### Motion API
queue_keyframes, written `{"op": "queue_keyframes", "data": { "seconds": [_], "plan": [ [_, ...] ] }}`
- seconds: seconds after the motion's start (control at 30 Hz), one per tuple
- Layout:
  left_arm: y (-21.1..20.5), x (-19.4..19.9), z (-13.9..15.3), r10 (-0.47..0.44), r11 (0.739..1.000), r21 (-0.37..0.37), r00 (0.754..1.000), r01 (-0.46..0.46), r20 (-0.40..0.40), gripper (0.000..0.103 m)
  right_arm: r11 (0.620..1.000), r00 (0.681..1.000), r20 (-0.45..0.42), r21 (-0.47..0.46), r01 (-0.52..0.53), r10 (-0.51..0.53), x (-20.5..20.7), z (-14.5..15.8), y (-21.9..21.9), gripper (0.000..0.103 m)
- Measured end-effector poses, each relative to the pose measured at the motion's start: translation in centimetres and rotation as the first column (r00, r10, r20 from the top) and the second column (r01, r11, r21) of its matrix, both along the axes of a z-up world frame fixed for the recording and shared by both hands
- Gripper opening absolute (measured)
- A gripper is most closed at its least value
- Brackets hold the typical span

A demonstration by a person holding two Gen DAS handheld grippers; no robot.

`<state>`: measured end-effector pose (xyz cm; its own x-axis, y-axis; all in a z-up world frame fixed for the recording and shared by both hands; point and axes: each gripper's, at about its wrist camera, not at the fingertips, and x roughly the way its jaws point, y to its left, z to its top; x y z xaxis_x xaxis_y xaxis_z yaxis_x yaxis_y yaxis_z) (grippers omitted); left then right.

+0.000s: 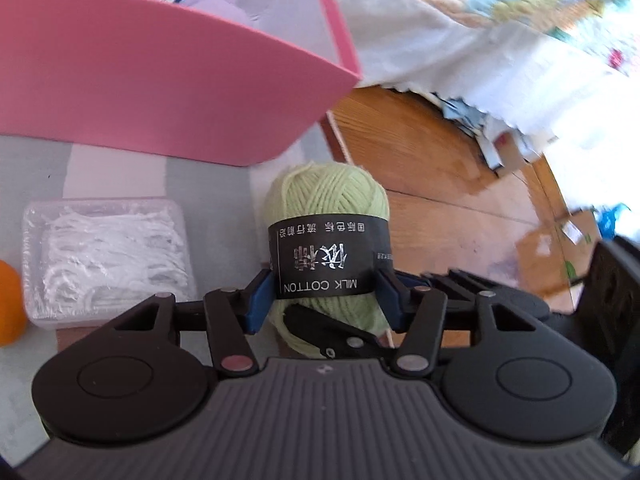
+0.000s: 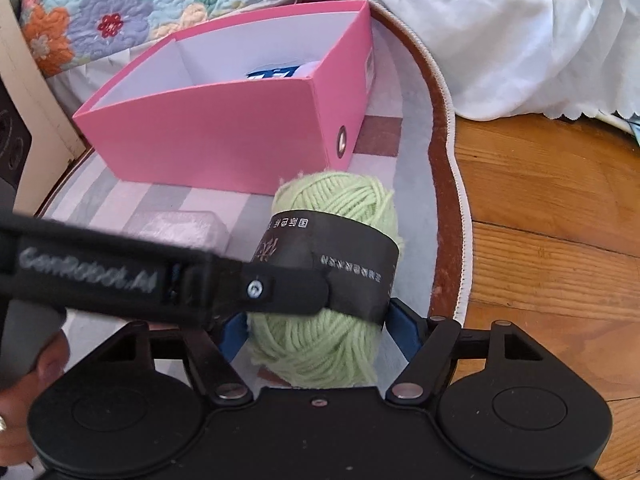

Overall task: Organize objects
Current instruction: 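Close the left gripper on the green yarn ball's black label band, then lift the yarn ball with the left gripper and carry it over the box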

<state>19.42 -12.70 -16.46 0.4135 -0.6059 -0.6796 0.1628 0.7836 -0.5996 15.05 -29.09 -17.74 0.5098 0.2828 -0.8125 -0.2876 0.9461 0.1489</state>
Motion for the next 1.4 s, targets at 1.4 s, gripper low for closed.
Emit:
{"op": "queue_keyframes", "data": {
  "seconds": [1.4],
  "plan": [
    [6.4, -7.3, 11.5, 0.023, 0.993, 0.117, 0.996, -0.034, 0.091, 0.051, 0.978, 0.964, 0.164, -0.029, -0.206, 0.208, -6.0, 8.3, 8.1, 0.068]
  ]
}}
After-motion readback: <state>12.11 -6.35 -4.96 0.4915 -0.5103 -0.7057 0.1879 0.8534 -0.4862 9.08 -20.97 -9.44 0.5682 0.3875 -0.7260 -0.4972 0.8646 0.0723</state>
